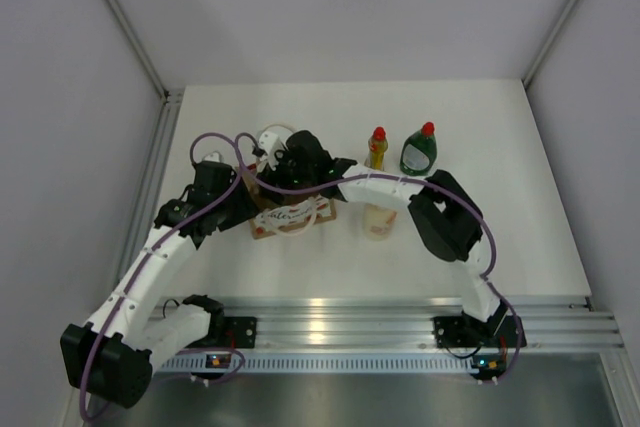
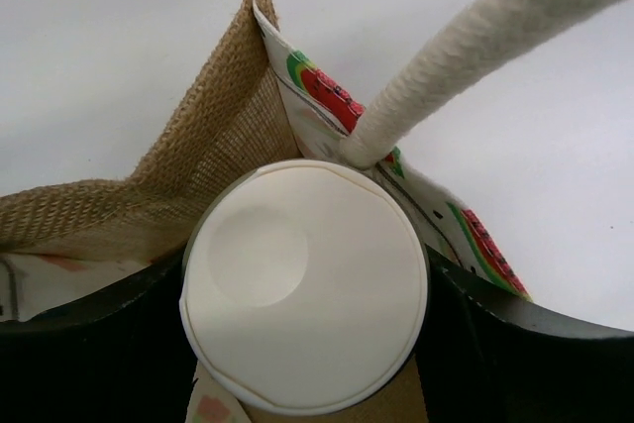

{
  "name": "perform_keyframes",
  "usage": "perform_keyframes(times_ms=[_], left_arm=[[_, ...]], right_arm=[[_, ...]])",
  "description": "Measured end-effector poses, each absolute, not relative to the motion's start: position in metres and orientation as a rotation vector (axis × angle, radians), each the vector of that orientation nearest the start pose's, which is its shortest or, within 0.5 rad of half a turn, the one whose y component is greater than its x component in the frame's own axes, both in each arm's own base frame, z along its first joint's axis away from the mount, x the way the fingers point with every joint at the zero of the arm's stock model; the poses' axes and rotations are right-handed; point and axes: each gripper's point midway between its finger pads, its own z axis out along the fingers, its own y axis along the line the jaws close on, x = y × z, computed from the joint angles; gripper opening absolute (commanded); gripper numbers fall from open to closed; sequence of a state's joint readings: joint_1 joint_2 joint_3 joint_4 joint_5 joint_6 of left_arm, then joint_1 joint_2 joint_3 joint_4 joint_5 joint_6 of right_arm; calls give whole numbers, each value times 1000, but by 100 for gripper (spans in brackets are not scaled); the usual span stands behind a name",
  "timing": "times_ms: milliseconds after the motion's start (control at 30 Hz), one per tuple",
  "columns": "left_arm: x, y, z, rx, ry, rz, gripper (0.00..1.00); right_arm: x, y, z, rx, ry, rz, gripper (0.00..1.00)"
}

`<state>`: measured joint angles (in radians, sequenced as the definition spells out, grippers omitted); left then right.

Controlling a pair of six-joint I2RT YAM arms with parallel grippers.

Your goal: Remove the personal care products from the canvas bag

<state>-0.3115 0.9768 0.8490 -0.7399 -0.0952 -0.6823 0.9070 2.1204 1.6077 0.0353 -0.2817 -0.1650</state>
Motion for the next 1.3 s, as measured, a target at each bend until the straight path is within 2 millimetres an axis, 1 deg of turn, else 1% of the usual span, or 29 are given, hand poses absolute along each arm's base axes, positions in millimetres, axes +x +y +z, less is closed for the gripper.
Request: perform_keyframes(times_ms=[100, 300, 400, 533, 600, 700, 733, 833, 900, 1000, 1133, 1167, 1300], left_arm=[[245, -89, 148, -497, 2413, -326, 58], [244, -89, 148, -497, 2414, -325, 59], [244, -88, 147, -497, 2414, -323, 62], [244, -88, 150, -498, 2413, -321, 67], [245, -88, 154, -496, 2406, -324, 71], [249, -88, 163, -496, 2384, -330, 78], [251, -89, 167, -495, 2374, -333, 79], [256, -90, 181, -493, 2341, -346, 86], [260, -90, 192, -491, 2313, -357, 90], [266, -91, 210, -489, 2269, -371, 94], [271, -91, 230, -482, 2219, -387, 95], [271, -91, 234, -480, 2207, -391, 97], [269, -87, 246, -457, 2169, -389, 98]], right_arm=[[334, 495, 132, -1226, 1703, 744, 0], [330, 489, 166, -1213, 1648, 745, 0], [328, 486, 186, -1202, 1612, 744, 0], [321, 476, 211, -1184, 1584, 743, 0], [320, 472, 226, -1170, 1568, 738, 0], [318, 464, 248, -1141, 1542, 724, 0], [317, 461, 254, -1133, 1536, 720, 0], [314, 450, 273, -1105, 1519, 703, 0], [311, 442, 285, -1086, 1510, 692, 0], [309, 430, 300, -1063, 1503, 674, 0], [308, 412, 321, -1018, 1499, 636, 0], [308, 408, 325, -1006, 1498, 627, 0], [309, 384, 334, -950, 1513, 574, 0]])
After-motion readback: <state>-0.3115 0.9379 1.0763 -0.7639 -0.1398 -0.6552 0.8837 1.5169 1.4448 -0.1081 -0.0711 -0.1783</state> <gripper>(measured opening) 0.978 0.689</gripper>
